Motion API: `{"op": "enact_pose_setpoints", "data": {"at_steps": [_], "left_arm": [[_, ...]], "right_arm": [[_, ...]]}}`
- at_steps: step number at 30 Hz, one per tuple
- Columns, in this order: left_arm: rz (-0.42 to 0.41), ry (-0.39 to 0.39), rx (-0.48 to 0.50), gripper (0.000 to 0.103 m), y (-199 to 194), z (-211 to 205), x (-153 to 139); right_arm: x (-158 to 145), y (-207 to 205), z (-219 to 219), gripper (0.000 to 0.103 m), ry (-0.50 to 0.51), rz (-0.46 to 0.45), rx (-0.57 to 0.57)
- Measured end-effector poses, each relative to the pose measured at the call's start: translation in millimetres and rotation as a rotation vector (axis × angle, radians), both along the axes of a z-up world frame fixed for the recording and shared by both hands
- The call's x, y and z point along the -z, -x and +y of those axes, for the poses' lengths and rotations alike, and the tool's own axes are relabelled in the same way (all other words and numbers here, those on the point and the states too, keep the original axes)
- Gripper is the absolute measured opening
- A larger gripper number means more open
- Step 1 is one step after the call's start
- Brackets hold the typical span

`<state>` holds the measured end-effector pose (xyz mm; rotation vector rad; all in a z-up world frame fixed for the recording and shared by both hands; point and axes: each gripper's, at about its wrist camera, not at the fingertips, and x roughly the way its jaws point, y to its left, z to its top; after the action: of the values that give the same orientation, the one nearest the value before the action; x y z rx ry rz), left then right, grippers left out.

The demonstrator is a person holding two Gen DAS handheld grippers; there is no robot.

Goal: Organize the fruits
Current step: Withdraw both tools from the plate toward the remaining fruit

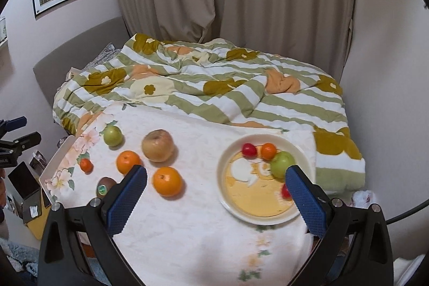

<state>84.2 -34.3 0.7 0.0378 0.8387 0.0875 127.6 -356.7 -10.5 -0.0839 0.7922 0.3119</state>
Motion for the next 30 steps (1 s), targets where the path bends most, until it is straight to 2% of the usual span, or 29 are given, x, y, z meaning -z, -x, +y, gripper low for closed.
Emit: {"op": "enact_pose_setpoints", "data": {"at_steps": [5, 16, 21, 30], "left_arm": [[0.039, 0.020, 0.056, 0.103, -6, 32, 15], [0.156, 0.043, 0.252, 0.103, -32, 85, 61], [0.211, 0.061, 0.363, 0.103, -48, 98, 83], [0.297, 0.091, 0.546, 0.103, -70, 95, 127]], "right_arm": [[9, 8, 37, 0.103, -0.011, 0.040, 0.043], [47, 25, 118, 0.103, -0.023, 0.176, 0.158], [73, 32, 149, 0.103, -0.040, 0.233, 0.221], [112, 43, 191, 0.103, -0.058, 0.262, 0.275]]}}
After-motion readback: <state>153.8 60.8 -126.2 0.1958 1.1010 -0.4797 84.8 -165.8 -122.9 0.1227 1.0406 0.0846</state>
